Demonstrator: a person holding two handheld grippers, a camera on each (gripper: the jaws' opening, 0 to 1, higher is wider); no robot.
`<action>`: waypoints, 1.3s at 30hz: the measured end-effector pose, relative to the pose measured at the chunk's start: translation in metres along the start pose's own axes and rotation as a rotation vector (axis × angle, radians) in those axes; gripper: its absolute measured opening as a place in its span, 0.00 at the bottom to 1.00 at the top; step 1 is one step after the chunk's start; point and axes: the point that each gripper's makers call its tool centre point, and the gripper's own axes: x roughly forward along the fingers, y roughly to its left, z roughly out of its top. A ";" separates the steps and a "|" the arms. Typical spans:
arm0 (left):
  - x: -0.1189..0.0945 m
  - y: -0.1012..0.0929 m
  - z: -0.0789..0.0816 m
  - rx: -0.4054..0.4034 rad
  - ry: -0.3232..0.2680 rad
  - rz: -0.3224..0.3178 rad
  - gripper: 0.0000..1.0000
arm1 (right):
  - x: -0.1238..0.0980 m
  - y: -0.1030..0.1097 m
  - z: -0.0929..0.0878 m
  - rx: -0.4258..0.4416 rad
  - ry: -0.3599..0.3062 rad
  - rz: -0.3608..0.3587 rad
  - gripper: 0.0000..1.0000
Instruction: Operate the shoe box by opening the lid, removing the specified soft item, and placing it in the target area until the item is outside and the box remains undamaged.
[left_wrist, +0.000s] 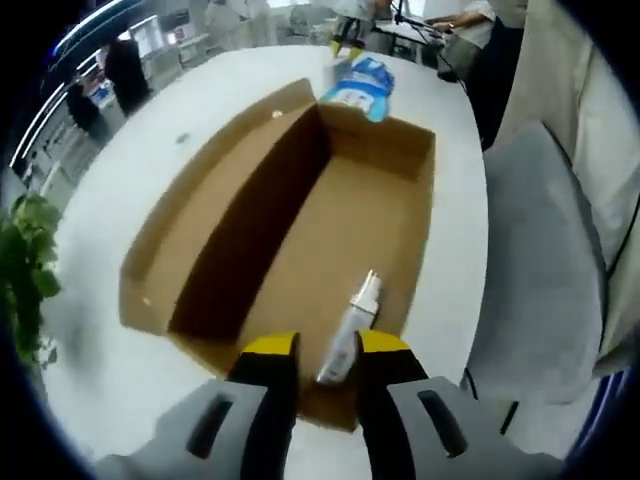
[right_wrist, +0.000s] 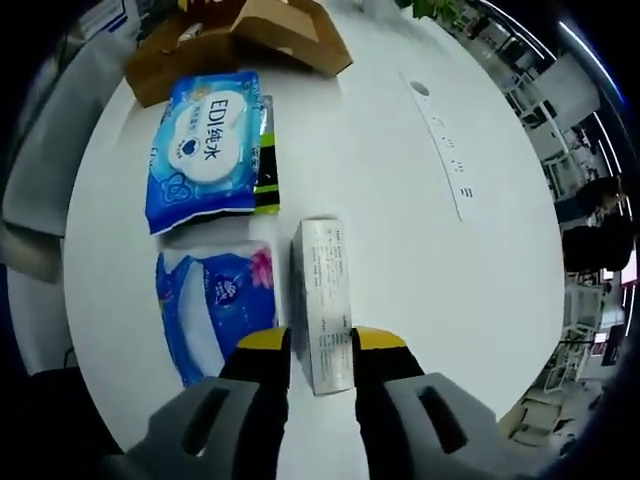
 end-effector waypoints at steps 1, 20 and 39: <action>0.003 0.001 -0.001 0.014 0.013 -0.011 0.20 | 0.000 0.000 0.001 0.006 -0.005 -0.003 0.24; 0.035 -0.012 -0.015 0.271 0.216 -0.256 0.25 | -0.045 -0.006 0.036 0.272 -0.261 -0.103 0.49; 0.059 -0.016 -0.034 0.363 0.305 -0.342 0.25 | -0.066 0.024 0.073 0.368 -0.420 -0.097 0.58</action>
